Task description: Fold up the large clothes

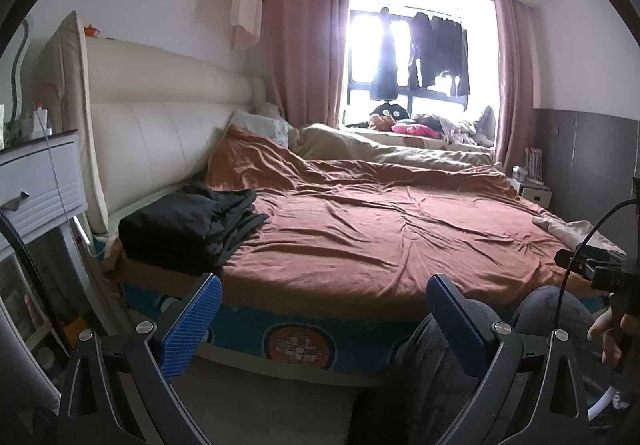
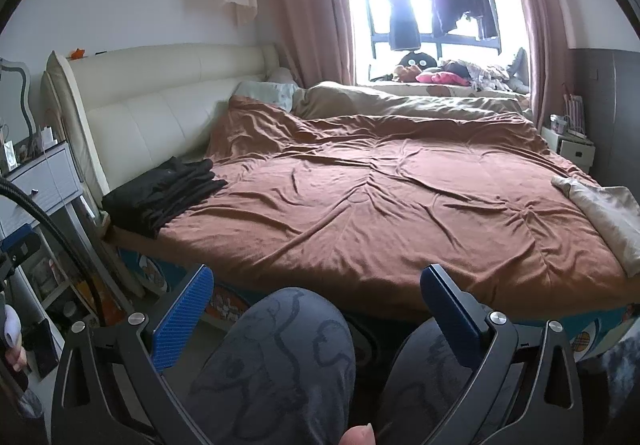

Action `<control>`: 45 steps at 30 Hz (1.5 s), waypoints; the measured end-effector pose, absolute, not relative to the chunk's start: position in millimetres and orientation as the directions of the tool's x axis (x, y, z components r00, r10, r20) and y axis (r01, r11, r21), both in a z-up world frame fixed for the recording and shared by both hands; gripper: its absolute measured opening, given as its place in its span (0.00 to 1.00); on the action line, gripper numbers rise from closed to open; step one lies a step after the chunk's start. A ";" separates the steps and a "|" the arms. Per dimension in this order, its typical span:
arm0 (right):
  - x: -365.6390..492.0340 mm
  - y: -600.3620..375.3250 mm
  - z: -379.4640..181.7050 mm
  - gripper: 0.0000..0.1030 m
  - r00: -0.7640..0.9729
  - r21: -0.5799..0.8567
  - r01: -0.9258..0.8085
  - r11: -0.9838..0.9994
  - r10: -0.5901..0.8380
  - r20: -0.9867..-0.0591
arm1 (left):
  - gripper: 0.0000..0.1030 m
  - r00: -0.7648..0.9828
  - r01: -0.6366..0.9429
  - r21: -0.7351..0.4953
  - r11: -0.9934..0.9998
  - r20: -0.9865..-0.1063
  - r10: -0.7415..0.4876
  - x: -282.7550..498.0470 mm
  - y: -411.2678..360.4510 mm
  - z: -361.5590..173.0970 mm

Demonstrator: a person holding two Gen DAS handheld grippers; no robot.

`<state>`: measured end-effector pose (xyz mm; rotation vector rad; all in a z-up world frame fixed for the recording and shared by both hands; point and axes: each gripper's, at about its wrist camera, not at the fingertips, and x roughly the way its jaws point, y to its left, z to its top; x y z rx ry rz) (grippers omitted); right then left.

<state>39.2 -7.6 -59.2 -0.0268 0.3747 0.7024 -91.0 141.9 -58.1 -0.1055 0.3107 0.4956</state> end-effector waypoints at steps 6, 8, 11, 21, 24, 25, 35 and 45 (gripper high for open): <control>39.4 -6.0 -59.2 1.00 0.701 0.101 -0.632 0.768 0.623 -0.348 | 1.00 0.833 -0.485 -0.024 0.874 -0.317 0.453 -92.4 141.8 -58.5; 39.6 -5.8 -58.9 1.00 0.700 0.103 -0.632 0.768 0.623 -0.349 | 1.00 0.833 -0.486 -0.023 0.874 -0.315 0.455 -92.9 142.2 -58.3; 40.2 -5.6 -59.1 1.00 0.700 0.102 -0.631 0.769 0.622 -0.351 | 1.00 0.832 -0.488 -0.025 0.872 -0.313 0.457 -94.2 141.0 -58.9; 41.5 -7.7 -59.7 1.00 0.700 0.103 -0.631 0.769 0.621 -0.353 | 1.00 0.832 -0.489 -0.026 0.872 -0.314 0.457 -94.3 141.4 -58.7; 41.9 -8.3 -59.6 1.00 0.699 0.103 -0.631 0.769 0.621 -0.354 | 1.00 0.832 -0.489 -0.027 0.872 -0.313 0.457 -94.6 141.4 -58.6; 41.9 -8.6 -59.5 1.00 0.700 0.103 -0.631 0.769 0.621 -0.353 | 1.00 0.832 -0.489 -0.027 0.872 -0.313 0.458 -94.4 141.0 -59.2; 41.0 -9.2 -60.7 1.00 0.701 0.105 -0.628 0.771 0.619 -0.354 | 1.00 0.836 -0.481 -0.032 0.876 -0.318 0.447 -94.0 139.7 -59.8; 39.8 -11.1 -60.5 1.00 0.704 0.107 -0.623 0.775 0.615 -0.356 | 1.00 0.829 -0.495 -0.023 0.869 -0.313 0.464 -92.0 135.0 -59.6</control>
